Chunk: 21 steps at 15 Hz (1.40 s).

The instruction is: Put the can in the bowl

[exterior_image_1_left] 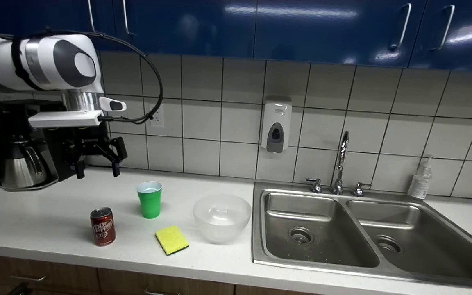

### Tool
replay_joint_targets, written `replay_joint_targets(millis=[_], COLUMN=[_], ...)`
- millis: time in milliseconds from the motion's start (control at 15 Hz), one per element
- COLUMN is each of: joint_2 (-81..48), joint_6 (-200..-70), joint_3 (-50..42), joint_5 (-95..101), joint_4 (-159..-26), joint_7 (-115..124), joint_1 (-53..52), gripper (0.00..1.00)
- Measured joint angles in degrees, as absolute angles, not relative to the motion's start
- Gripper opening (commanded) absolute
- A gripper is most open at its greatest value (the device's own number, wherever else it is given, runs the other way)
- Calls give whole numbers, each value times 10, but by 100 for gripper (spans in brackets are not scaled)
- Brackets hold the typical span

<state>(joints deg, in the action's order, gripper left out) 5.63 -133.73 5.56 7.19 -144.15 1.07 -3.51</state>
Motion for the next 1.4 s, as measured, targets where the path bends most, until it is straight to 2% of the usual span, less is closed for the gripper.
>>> replay_joint_targets(millis=[667,1400], joint_2=[-65,-131], joint_6=[-1338,-1347], joint_3=[64,60], joint_5=[111,111], joint_4=[-1374,-1359], joint_7=[48,55], joint_1=[-66,-69], gripper=[100,100])
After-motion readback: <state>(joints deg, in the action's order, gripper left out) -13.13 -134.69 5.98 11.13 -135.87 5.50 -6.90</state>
